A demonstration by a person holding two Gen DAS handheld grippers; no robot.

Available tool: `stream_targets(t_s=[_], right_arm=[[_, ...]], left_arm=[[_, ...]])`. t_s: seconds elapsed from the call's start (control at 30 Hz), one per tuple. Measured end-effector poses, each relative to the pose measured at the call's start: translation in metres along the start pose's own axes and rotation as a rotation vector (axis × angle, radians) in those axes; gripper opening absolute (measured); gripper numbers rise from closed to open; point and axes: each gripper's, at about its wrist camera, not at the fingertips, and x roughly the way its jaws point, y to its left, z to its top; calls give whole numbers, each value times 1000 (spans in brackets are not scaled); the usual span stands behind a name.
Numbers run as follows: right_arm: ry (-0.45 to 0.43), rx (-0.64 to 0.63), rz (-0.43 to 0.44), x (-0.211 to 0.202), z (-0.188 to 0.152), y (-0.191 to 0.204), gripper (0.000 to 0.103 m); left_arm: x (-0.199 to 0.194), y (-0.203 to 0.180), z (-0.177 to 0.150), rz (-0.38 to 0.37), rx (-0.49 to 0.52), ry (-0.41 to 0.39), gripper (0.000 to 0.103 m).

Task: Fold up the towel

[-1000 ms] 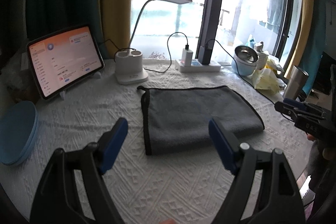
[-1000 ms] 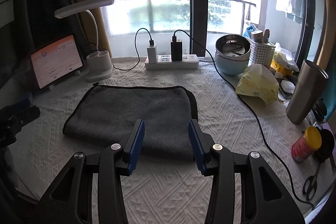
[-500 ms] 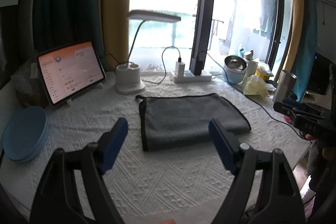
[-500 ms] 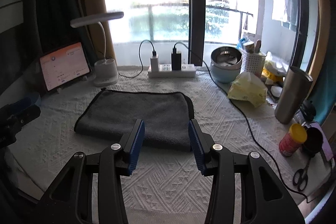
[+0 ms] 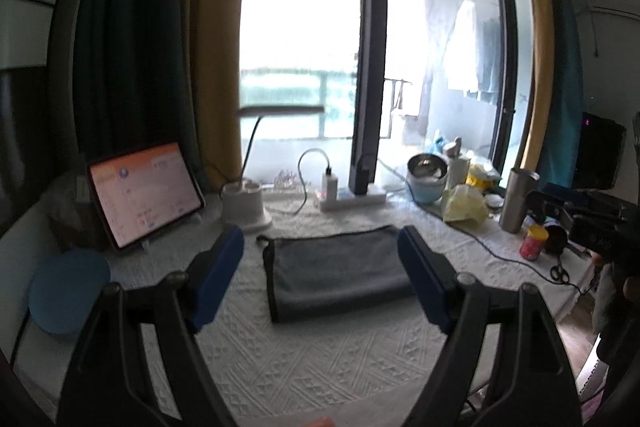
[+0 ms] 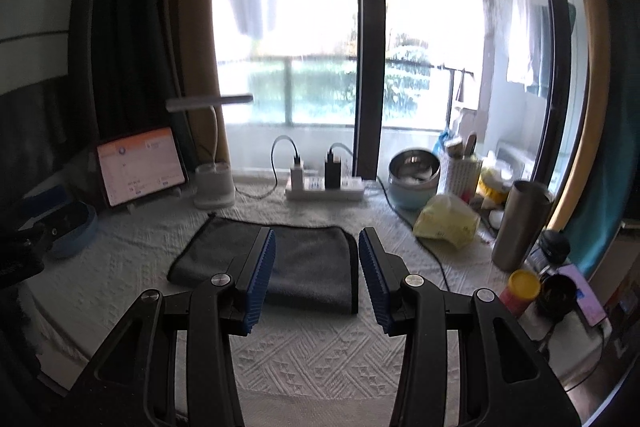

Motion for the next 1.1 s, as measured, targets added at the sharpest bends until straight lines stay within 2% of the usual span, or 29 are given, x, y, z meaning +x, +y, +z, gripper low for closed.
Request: stream_targets(t_s=[0.23, 0.3, 0.37, 0.57, 0.63, 0.67, 0.7, 1.1], right_arm=[[-73, -15, 1, -27, 16, 5, 46], [-94, -14, 0, -35, 20, 5, 46], [-114, -10, -2, -43, 23, 6, 46], [-177, -5, -10, -67, 34, 6, 46], [-198, -2, -12, -75, 38, 7, 53], [-206, -2, -11, -78, 39, 7, 61], [-217, -3, -12, -81, 41, 7, 64], [-234, 0, -26, -83, 46, 6, 65]], left_arm=[[-25, -4, 17, 3, 25, -82, 83], [-35, -5, 22, 15, 25, -115, 91], [-44, -4, 28, 20, 24, -142, 94], [-61, -5, 40, 25, 24, -189, 98], [-64, -5, 41, 34, 16, -200, 99], [-65, -4, 42, 42, 8, -208, 100], [-68, -3, 43, 46, -1, -218, 100], [-75, -5, 47, 76, 5, -258, 101]])
